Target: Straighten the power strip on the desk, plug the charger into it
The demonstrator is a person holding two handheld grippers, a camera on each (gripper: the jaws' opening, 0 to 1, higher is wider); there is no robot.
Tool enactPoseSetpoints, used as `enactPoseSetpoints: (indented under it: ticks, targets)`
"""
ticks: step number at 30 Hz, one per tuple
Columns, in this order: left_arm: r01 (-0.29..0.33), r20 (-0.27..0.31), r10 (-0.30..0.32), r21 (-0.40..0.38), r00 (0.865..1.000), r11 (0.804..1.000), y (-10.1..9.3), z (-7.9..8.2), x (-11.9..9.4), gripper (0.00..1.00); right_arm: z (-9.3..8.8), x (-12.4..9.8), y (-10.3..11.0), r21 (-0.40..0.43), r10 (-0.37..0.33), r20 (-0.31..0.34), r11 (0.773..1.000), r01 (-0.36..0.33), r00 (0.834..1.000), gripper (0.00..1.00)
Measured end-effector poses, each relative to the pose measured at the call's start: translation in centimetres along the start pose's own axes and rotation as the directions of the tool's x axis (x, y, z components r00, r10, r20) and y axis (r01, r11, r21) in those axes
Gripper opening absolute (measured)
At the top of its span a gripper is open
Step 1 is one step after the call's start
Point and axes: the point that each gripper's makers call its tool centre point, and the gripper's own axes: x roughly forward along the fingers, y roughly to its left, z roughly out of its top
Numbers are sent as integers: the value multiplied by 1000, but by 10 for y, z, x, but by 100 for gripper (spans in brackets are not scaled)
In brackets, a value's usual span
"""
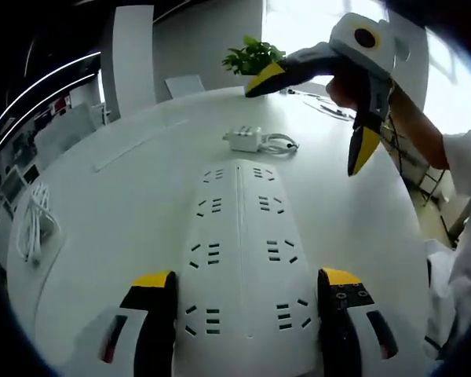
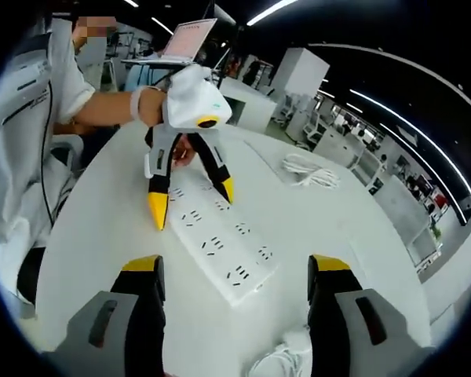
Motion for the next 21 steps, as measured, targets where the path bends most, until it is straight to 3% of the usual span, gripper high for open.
enactPoseSetpoints:
  ticks: [7, 15, 21]
  targets:
    - [4, -3, -4, 3, 1000, 1000, -1, 0, 0, 75, -3, 11, 2, -19, 40, -30, 999, -41, 999, 73]
    - [8, -1, -8, 5, 1000, 1000, -2, 0, 0, 75, -18, 24, 2, -49, 96, -121, 993, -103, 988, 74]
    - [8, -3, -8, 6, 1000, 1000, -1, 0, 1, 75, -17, 29, 2, -84, 121, -146, 987, -134, 982, 73]
